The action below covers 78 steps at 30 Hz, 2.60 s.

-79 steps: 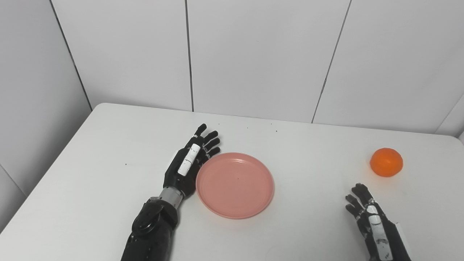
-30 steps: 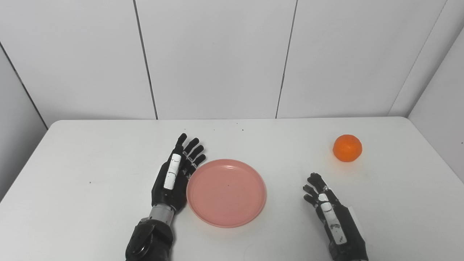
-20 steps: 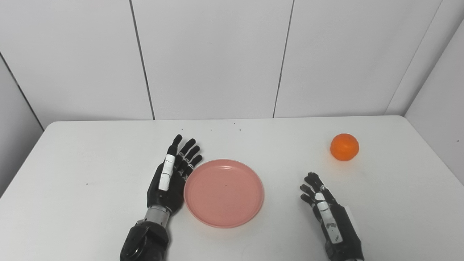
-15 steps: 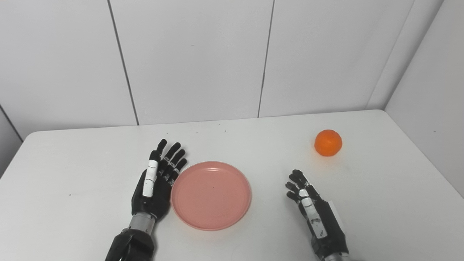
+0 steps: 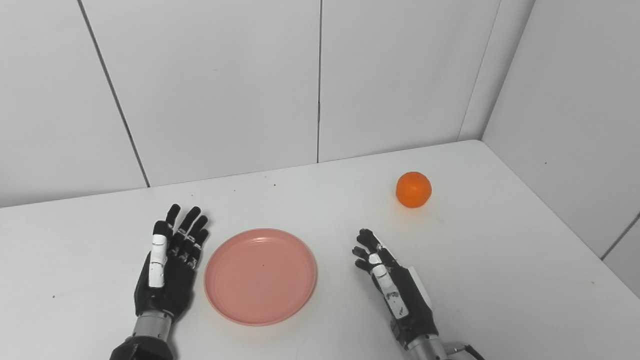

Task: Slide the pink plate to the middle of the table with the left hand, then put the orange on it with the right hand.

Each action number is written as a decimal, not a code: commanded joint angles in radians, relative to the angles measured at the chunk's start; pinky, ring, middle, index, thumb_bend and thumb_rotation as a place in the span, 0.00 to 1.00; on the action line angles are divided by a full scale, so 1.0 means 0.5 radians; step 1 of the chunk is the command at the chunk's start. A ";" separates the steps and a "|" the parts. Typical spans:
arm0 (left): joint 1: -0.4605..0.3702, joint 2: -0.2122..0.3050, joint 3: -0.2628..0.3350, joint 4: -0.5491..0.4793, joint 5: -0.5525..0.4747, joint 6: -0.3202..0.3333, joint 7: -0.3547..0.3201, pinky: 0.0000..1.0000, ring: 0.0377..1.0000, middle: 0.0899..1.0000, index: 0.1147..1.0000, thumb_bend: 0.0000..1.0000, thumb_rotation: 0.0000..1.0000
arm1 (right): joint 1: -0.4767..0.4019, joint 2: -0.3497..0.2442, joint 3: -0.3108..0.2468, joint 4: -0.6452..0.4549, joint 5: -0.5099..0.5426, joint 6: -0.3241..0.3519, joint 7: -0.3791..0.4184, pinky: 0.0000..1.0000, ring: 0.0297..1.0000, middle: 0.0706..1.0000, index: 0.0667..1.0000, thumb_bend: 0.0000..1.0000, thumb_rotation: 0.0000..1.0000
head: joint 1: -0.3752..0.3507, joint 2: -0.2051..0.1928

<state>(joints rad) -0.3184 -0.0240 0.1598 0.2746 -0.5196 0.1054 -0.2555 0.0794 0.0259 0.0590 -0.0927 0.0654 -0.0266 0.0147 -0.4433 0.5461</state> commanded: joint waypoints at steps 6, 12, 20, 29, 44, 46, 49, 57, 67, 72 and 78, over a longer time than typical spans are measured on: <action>0.028 -0.001 0.008 0.052 0.010 0.028 0.013 1.00 0.92 0.89 0.98 0.77 0.61 | 0.070 0.054 0.046 0.146 0.021 0.092 0.034 0.88 0.88 0.91 0.90 0.77 0.88 | 0.027 -0.001; 0.009 0.001 -0.005 0.077 0.022 0.009 -0.002 1.00 0.93 0.89 0.97 0.77 0.62 | 0.084 0.009 0.059 0.172 -0.528 -0.433 -0.252 0.73 0.79 0.84 0.84 0.72 0.84 | 0.038 -0.013; -0.022 -0.018 -0.021 0.122 0.050 -0.030 0.010 0.99 0.92 0.89 0.96 0.79 0.63 | 0.042 -0.112 -0.007 -0.152 -1.032 -0.437 -0.402 0.69 0.76 0.81 0.82 0.75 0.86 | 0.048 -0.037; -0.022 -0.015 -0.021 0.135 0.040 -0.041 -0.011 1.00 0.93 0.90 0.99 0.76 0.64 | -0.176 -0.229 -0.092 -0.367 -1.293 -0.282 -0.368 0.58 0.66 0.70 0.75 0.76 0.88 | 0.046 -0.045; -0.013 -0.010 -0.023 0.123 0.044 -0.040 -0.002 0.99 0.93 0.89 0.98 0.78 0.62 | -0.529 -0.507 -0.157 -0.241 -2.003 -0.180 -0.499 0.57 0.66 0.70 0.72 0.83 0.91 | 0.039 -0.041; -0.010 -0.010 -0.022 0.120 0.037 -0.034 -0.006 0.99 0.93 0.89 0.98 0.79 0.63 | -0.570 -0.539 -0.158 -0.210 -2.042 -0.149 -0.489 0.57 0.66 0.70 0.72 0.84 0.91 | 0.035 -0.043; -0.004 -0.011 -0.016 0.119 0.016 -0.024 -0.016 1.00 0.94 0.90 0.98 0.77 0.61 | -0.634 -0.590 -0.150 -0.164 -2.114 -0.086 -0.473 0.59 0.68 0.71 0.72 0.86 0.91 | 0.038 -0.042; 0.012 -0.012 -0.023 0.105 0.023 -0.011 -0.005 1.00 0.93 0.89 0.98 0.77 0.60 | -0.805 -0.706 -0.124 0.004 -2.274 -0.003 -0.552 0.70 0.71 0.72 0.70 0.86 0.90 | 0.048 -0.037; 0.026 -0.025 -0.026 0.097 0.026 -0.008 0.007 1.00 0.93 0.87 0.99 0.76 0.61 | -0.995 -0.839 -0.133 0.297 -2.201 0.081 -0.508 0.67 0.73 0.72 0.69 0.84 0.86 | 0.061 -0.037; 0.022 -0.024 -0.027 0.109 0.024 -0.015 -0.004 1.00 0.94 0.88 0.99 0.76 0.62 | -1.080 -0.898 -0.118 0.490 -2.109 0.105 -0.519 0.66 0.71 0.71 0.68 0.84 0.84 | 0.063 -0.036; 0.034 -0.033 -0.027 0.096 0.020 -0.011 -0.002 1.00 0.92 0.87 0.98 0.76 0.61 | -1.163 -0.943 -0.078 0.678 -2.035 0.152 -0.504 0.63 0.70 0.71 0.67 0.84 0.84 | 0.075 -0.031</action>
<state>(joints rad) -0.3425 -0.0346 0.1450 0.2944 -0.5162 0.0907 -0.2554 -0.4500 -0.4163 0.0232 0.2551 -0.9645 0.0252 -0.2267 -0.4065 0.5292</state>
